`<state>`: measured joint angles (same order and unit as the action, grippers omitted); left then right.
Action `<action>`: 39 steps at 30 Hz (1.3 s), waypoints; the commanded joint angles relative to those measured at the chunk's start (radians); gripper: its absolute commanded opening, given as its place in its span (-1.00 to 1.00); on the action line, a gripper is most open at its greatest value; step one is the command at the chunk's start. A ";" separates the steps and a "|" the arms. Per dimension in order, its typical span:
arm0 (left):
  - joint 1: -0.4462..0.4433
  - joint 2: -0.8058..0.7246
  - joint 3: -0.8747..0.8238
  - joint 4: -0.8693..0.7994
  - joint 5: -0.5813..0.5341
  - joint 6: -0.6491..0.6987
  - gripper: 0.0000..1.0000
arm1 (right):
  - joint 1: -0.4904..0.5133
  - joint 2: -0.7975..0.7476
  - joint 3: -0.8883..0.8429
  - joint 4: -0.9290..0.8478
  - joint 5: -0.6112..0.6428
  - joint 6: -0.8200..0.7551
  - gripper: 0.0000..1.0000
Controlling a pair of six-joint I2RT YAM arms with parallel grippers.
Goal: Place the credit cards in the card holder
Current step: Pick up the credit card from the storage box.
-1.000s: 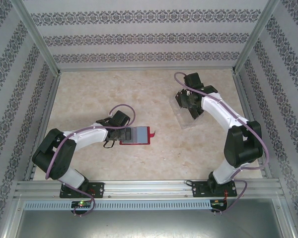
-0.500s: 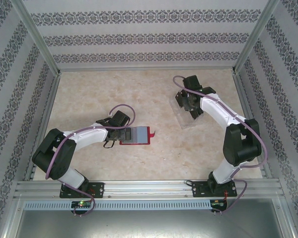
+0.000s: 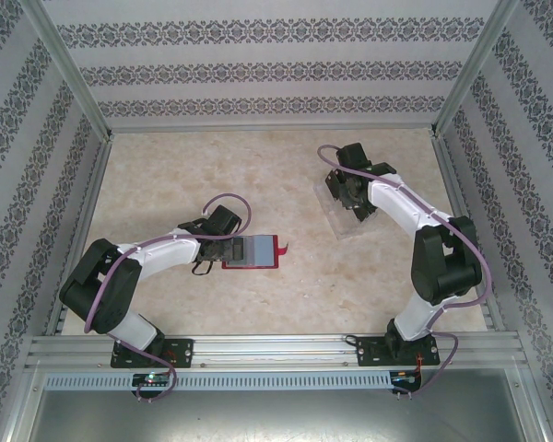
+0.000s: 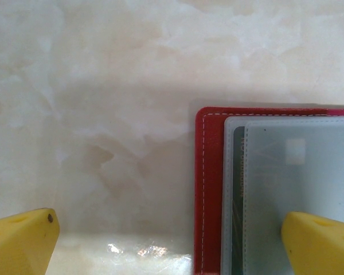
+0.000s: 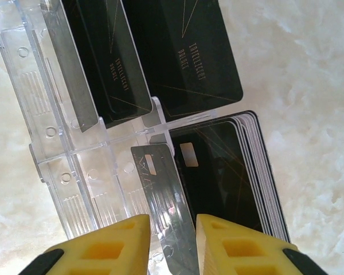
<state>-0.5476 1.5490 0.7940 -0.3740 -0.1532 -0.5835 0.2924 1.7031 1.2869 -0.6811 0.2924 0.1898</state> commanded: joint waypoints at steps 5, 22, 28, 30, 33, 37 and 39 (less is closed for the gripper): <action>0.009 -0.019 -0.005 -0.026 -0.002 -0.006 1.00 | 0.017 0.006 -0.018 -0.029 0.043 -0.015 -0.38; 0.009 -0.018 0.001 -0.031 0.000 -0.007 1.00 | 0.034 -0.002 -0.041 -0.031 0.085 -0.030 -0.33; 0.009 -0.018 0.004 -0.034 0.000 -0.007 1.00 | 0.039 0.006 -0.043 -0.028 0.074 -0.032 -0.44; 0.009 -0.018 0.005 -0.034 0.000 -0.007 1.00 | 0.039 0.004 -0.043 -0.027 0.074 -0.033 -0.49; 0.009 -0.018 0.005 -0.034 0.000 -0.006 1.00 | 0.040 0.003 -0.041 -0.026 0.071 -0.035 -0.57; 0.008 -0.018 0.006 -0.034 0.000 -0.005 1.00 | 0.039 0.004 -0.037 -0.030 0.064 -0.044 -0.67; 0.009 -0.018 0.007 -0.032 0.001 -0.006 1.00 | 0.039 0.006 -0.033 -0.035 0.056 -0.050 -0.71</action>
<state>-0.5476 1.5490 0.7940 -0.3744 -0.1532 -0.5835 0.3191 1.7031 1.2518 -0.6922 0.3508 0.1520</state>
